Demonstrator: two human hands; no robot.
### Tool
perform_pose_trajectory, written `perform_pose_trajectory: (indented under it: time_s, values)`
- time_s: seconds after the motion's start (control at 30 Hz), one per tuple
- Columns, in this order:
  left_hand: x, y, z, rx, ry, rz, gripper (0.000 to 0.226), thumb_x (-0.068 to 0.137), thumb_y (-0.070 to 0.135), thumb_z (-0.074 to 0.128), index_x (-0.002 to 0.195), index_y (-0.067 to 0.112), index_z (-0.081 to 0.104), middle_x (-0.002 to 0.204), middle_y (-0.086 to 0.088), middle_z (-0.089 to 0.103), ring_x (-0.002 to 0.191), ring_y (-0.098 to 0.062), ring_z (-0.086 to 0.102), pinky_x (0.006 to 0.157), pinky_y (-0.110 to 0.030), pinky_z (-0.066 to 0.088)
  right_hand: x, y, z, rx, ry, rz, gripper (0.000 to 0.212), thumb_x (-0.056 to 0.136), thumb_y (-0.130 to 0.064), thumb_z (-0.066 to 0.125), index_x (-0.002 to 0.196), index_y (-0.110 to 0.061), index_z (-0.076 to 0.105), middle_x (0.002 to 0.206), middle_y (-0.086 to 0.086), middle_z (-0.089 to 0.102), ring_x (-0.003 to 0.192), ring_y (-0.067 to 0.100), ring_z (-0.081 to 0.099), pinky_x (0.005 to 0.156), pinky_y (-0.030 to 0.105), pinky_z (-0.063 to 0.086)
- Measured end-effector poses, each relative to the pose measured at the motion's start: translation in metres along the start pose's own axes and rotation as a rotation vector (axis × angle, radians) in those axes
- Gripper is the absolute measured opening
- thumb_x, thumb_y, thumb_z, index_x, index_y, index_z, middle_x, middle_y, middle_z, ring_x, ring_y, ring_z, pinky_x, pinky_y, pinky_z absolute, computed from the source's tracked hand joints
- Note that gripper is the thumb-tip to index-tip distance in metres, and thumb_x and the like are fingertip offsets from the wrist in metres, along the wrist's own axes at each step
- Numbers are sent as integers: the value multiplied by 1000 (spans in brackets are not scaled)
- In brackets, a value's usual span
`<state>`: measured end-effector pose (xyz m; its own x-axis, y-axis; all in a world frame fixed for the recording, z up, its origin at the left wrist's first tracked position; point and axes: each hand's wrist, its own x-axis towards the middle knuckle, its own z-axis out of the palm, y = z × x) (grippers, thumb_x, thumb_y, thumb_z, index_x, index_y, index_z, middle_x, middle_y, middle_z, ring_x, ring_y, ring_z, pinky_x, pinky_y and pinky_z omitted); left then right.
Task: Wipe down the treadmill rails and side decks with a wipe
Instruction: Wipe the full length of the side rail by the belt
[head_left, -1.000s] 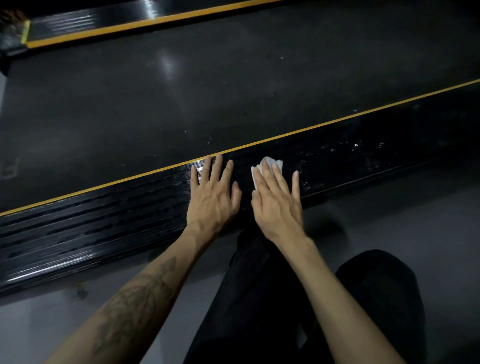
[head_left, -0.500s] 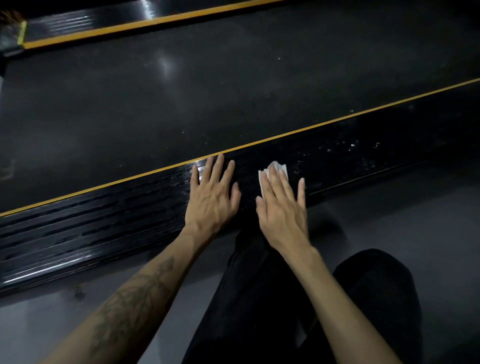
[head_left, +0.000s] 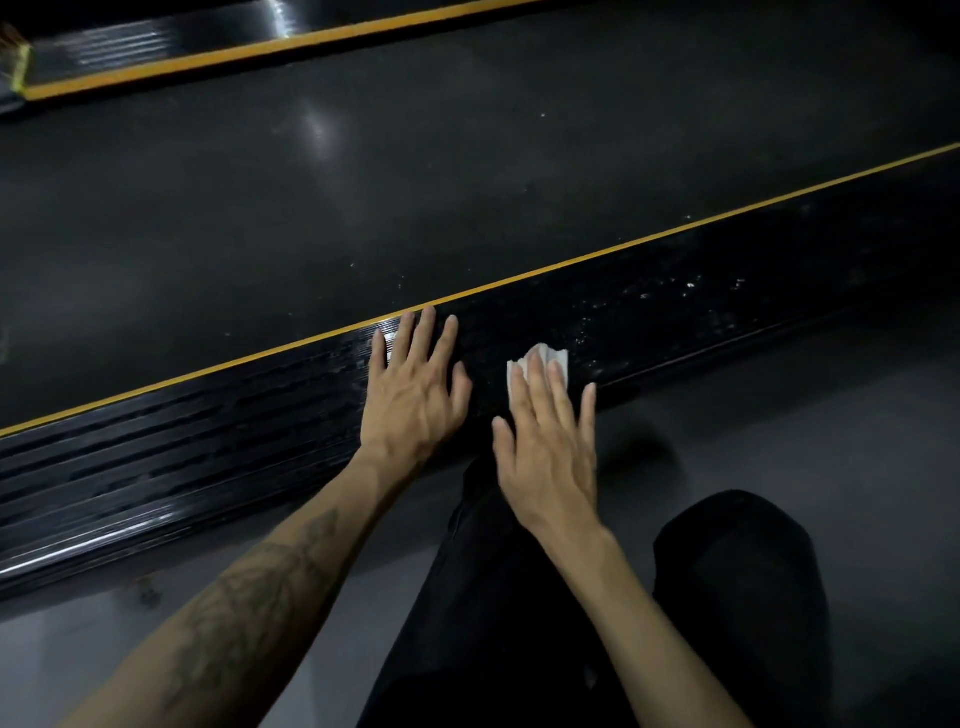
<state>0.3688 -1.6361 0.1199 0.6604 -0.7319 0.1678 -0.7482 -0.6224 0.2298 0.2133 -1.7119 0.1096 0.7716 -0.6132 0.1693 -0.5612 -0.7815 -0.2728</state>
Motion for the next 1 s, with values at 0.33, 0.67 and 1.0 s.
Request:
perform_pose_trajectory:
  time_s: [0.33,0.67,1.0]
  values:
    - [7,14,-8,8,-135,-95,60,106,43,32,162,22,29,171,-5,19,159,-24,6,126,-54,1,3,9,-2,-12,14,-35,62,104,-38,28,163,-16,28,172,4,16,159,19,8,127,57,6]
    - [8,26,-3,38,-111,-115,73,97,50,18,155,9,39,166,-16,28,157,-35,13,123,-67,8,8,20,-5,-16,-11,-85,61,103,-34,30,162,-17,31,171,1,18,159,17,11,126,59,9]
    - [8,25,-2,17,-97,-97,68,101,48,22,161,17,29,171,-10,18,159,-30,5,126,-60,2,6,11,0,-12,-5,-124,61,102,-32,32,161,-16,32,171,2,19,159,17,12,127,56,4]
